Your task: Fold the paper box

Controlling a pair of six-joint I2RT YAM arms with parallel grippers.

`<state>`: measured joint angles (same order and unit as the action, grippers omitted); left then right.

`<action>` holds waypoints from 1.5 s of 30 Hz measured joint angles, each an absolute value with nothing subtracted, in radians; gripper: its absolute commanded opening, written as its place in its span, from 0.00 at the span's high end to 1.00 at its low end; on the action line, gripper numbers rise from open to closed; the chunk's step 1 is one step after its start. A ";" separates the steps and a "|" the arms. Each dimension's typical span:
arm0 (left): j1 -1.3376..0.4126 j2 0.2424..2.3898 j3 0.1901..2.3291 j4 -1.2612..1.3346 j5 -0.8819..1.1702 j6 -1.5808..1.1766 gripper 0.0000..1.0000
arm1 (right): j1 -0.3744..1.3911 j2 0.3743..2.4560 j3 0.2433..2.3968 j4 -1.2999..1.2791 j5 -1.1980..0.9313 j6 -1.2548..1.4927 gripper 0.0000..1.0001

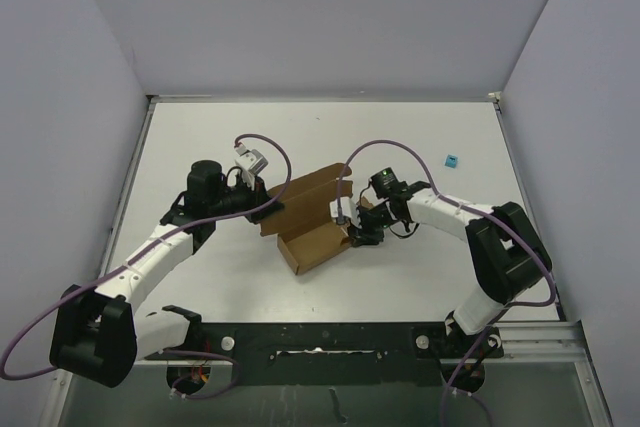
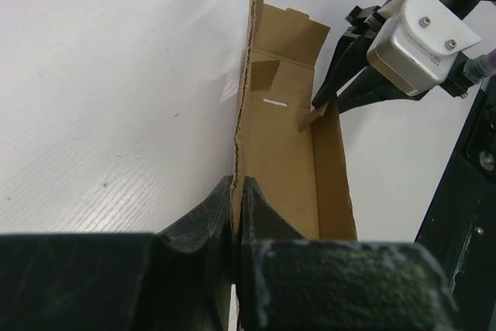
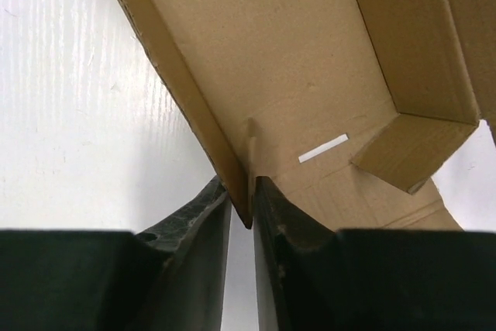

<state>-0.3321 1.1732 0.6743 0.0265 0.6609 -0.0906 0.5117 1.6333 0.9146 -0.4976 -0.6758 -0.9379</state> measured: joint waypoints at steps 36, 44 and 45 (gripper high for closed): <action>-0.347 1.080 0.617 0.237 0.817 -0.056 1.00 | 0.028 1.686 0.944 -0.374 -0.907 -0.363 0.26; -0.352 1.079 0.617 0.241 0.819 -0.056 1.00 | 0.048 1.685 0.950 -0.352 -0.925 -0.331 0.88; -0.353 1.079 0.617 0.241 0.815 -0.056 1.00 | 0.059 1.666 0.950 -0.350 -0.925 -0.332 0.93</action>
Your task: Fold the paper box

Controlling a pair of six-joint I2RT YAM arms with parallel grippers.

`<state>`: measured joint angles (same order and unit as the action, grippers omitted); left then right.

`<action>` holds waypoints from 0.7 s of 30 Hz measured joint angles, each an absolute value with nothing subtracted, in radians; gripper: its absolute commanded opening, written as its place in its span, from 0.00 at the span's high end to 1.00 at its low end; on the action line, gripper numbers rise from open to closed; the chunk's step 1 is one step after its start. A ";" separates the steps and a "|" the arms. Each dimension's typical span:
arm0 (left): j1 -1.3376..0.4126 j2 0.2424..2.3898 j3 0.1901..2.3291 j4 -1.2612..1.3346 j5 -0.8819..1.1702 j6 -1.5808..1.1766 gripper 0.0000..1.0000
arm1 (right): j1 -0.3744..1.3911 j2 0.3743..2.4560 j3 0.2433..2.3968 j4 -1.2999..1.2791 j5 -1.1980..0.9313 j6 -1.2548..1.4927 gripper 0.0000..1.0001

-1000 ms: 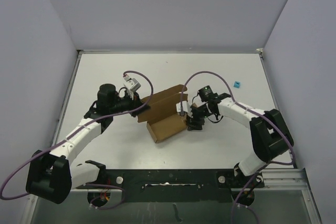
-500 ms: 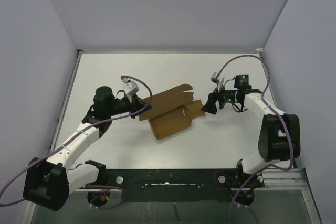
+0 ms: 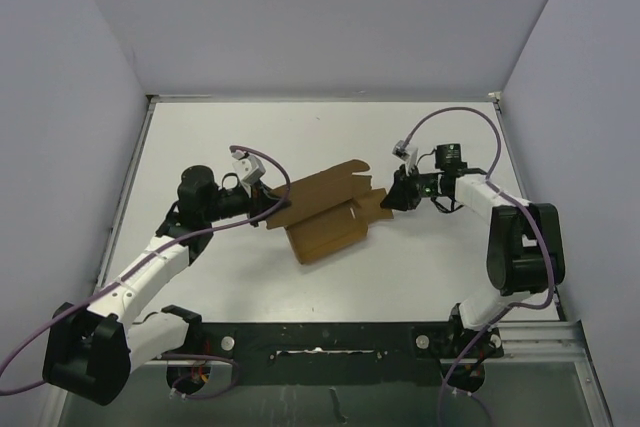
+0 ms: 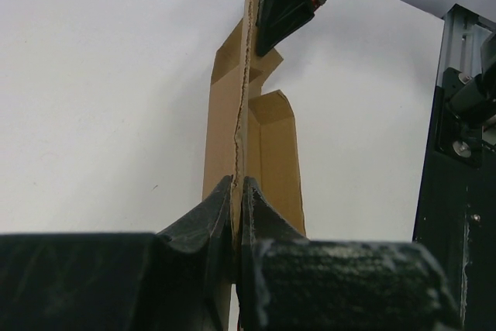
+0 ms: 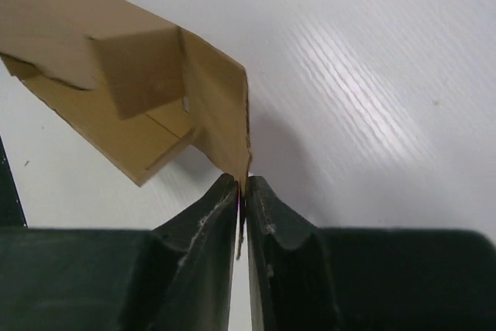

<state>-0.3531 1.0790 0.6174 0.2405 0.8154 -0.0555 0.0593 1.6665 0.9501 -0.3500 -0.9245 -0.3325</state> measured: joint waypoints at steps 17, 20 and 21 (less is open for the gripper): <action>-0.361 1.239 0.661 0.361 0.712 -0.088 1.00 | 0.215 1.476 0.878 -0.200 -0.717 -0.332 1.00; -0.363 1.263 0.675 0.372 0.709 -0.076 1.00 | 0.237 1.477 0.876 -0.173 -0.710 -0.327 1.00; -0.364 1.268 0.675 0.378 0.709 -0.074 1.00 | 0.237 1.480 0.876 -0.167 -0.714 -0.322 0.98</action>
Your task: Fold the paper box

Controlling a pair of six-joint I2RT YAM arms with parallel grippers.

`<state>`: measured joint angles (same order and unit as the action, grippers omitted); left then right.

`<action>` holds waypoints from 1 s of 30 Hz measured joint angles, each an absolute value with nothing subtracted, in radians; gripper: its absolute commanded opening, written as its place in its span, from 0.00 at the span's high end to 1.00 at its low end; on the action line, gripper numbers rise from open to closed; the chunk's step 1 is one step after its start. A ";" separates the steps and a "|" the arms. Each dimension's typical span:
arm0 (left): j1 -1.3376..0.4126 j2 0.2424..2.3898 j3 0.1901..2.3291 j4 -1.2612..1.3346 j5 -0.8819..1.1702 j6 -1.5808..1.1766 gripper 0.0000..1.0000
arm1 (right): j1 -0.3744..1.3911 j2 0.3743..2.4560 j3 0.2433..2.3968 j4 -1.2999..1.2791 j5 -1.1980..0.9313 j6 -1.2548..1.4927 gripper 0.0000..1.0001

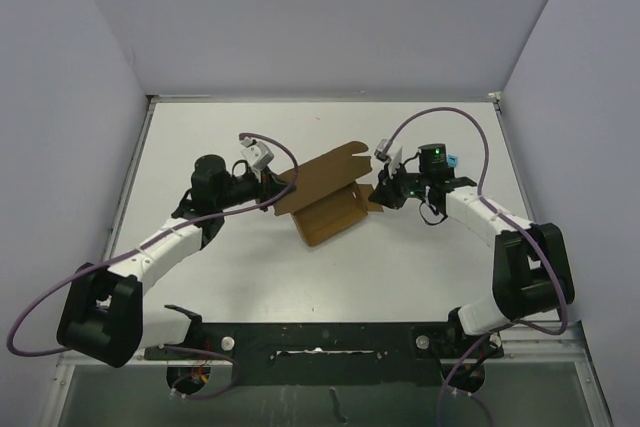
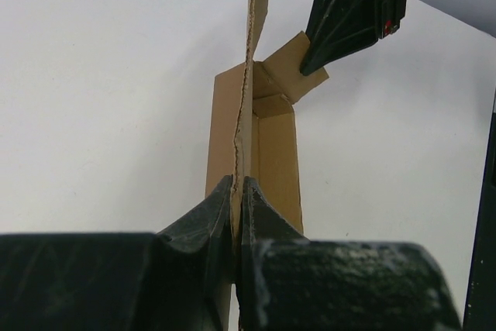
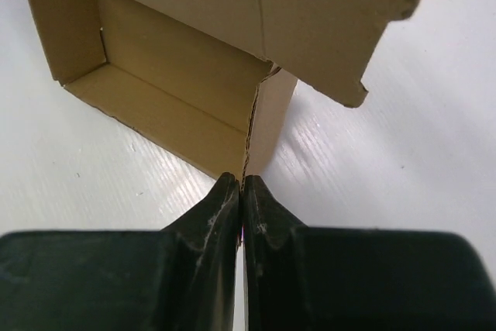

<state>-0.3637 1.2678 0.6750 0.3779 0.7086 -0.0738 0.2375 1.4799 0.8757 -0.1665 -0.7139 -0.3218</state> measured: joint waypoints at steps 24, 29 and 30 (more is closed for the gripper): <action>-0.372 1.280 0.675 0.371 0.725 0.060 1.00 | 0.033 1.634 0.974 -0.312 -1.170 -0.347 0.30; -0.372 1.275 0.675 0.370 0.739 0.065 1.00 | -0.046 1.567 0.982 -0.355 -1.198 -0.390 0.42; -0.372 1.274 0.675 0.370 0.741 0.066 1.00 | -0.060 1.553 0.982 -0.352 -1.202 -0.389 0.48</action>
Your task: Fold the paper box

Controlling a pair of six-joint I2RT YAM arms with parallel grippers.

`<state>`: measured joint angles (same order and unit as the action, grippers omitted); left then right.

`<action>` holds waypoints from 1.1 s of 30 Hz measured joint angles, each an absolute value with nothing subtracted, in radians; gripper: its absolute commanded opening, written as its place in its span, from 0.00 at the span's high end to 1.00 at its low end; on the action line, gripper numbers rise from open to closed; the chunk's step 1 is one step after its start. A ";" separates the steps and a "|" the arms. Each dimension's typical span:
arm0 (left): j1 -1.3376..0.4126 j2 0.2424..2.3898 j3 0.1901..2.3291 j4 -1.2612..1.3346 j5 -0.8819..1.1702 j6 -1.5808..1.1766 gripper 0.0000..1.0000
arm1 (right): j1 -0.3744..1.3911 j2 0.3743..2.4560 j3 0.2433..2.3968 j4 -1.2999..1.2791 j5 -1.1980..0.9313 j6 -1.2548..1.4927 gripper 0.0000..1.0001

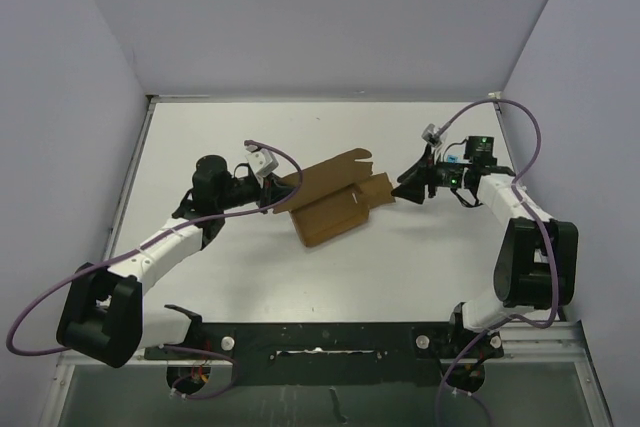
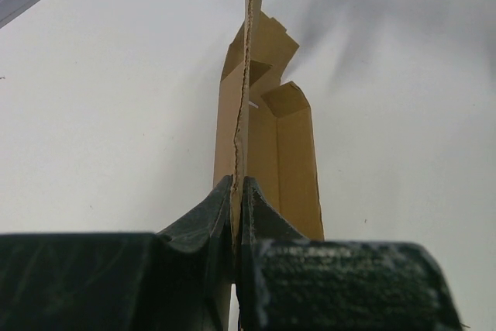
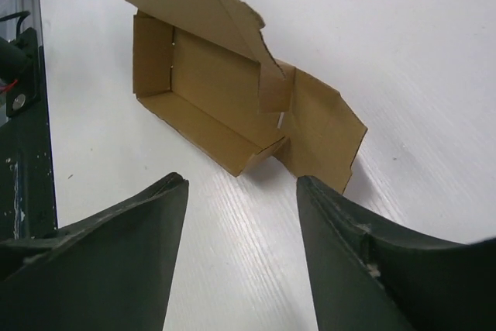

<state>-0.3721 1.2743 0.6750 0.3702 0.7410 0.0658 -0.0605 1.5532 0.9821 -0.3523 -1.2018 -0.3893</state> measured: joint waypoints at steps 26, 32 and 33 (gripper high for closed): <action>-0.398 1.233 0.674 0.358 0.773 0.091 1.00 | -0.081 1.734 0.963 -0.228 -0.968 -0.211 0.96; -0.400 1.232 0.674 0.352 0.776 0.092 1.00 | -0.032 1.735 0.971 -0.250 -1.014 -0.235 0.95; -0.401 1.231 0.674 0.352 0.776 0.092 1.00 | -0.032 1.735 0.971 -0.252 -1.019 -0.236 0.95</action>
<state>-0.4007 1.2308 0.6739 0.3519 0.7765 0.0921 -0.0319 1.7348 0.9710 -0.2520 -1.0191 -0.2363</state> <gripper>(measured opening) 0.014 0.055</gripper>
